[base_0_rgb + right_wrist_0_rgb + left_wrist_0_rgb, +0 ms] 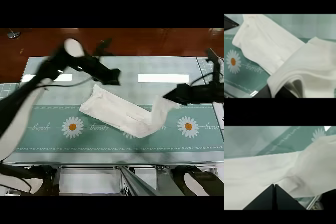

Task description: Fold the shirts.

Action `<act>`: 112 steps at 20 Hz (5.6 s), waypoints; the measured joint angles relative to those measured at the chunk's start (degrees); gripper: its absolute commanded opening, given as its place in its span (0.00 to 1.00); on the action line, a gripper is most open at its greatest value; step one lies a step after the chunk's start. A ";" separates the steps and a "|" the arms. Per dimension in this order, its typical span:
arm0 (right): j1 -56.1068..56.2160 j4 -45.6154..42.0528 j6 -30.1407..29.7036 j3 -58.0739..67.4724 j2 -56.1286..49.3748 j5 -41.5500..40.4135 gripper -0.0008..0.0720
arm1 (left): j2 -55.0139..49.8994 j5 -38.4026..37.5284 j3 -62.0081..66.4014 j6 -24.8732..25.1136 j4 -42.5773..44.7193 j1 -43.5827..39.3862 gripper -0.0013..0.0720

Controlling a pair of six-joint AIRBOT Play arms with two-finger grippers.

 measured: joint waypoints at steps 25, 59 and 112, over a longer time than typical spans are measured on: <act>15.82 10.29 2.51 51.82 -43.63 4.92 0.88 | 71.65 13.73 -72.41 -5.18 3.23 21.20 0.06; 12.83 2.73 3.74 26.27 -30.05 -14.08 0.04 | 66.34 17.07 -72.72 -5.25 2.05 21.20 0.06; 10.49 -35.12 16.94 15.47 -23.04 -3.52 0.04 | 22.84 7.10 -24.26 -0.85 15.15 16.02 0.06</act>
